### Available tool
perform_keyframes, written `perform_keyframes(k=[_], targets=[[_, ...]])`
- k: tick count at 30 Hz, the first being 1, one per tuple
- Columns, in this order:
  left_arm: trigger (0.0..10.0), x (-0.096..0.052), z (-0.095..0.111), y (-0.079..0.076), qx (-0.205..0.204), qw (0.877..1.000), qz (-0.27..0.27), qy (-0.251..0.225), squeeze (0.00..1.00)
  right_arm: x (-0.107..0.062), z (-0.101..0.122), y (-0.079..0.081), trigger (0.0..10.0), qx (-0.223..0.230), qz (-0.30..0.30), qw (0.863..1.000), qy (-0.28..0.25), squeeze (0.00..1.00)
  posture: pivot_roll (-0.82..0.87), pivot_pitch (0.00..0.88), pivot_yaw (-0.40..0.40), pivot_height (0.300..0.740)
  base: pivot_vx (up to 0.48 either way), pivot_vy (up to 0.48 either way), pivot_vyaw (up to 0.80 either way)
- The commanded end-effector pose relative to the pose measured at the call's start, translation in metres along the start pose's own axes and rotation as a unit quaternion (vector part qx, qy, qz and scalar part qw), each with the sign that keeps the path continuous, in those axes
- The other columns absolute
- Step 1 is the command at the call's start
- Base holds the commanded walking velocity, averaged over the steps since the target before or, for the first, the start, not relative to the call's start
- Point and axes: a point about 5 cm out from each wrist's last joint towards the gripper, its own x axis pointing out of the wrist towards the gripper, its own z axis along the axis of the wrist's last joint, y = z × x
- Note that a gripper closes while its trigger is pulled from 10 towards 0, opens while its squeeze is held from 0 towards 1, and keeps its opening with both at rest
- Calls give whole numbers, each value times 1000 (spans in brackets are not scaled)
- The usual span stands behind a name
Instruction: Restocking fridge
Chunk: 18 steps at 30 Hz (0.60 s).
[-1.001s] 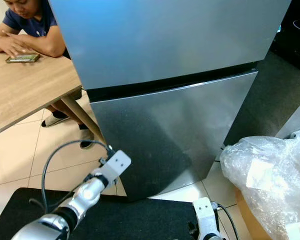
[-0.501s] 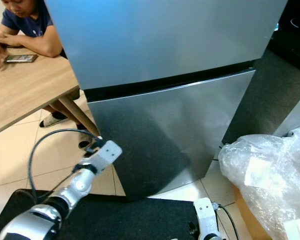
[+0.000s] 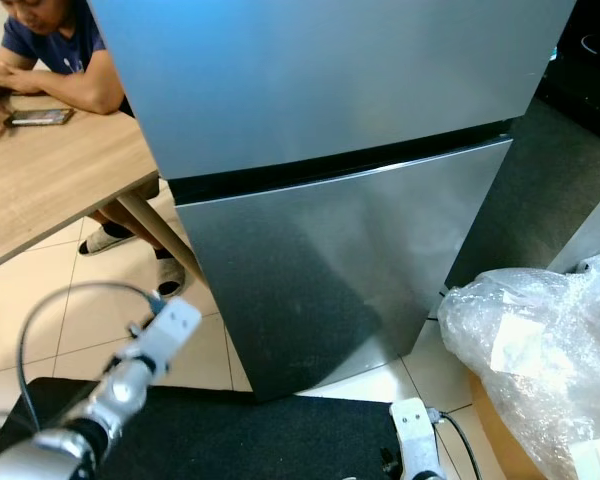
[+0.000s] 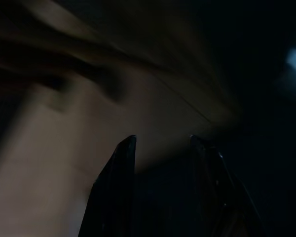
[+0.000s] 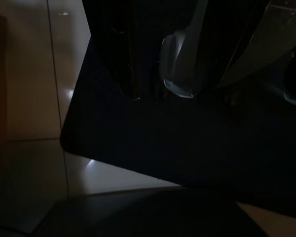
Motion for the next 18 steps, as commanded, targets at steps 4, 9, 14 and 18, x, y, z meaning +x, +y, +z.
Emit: perform_keyframes(k=[4,9,14,18], targets=[[10000,-24,-52,-44,-45,988,-72,129,0,-3,-11,2,10000,9,-1,1000,27,0,-173,111,39,719,0,0,0],[10000,-32,-65,-46,-204,970,1,135,0,2,-5,3,10000,18,-11,999,34,0,-156,103,36,719,0,0,0],[10000,-25,-50,-35,-285,954,45,87,0,4,0,2,10000,7,-12,999,32,0,-141,103,32,719,0,0,0],[10000,-23,-48,-35,-305,947,55,88,0,6,3,3,10000,21,-7,999,34,0,-134,102,47,719,0,0,0]])
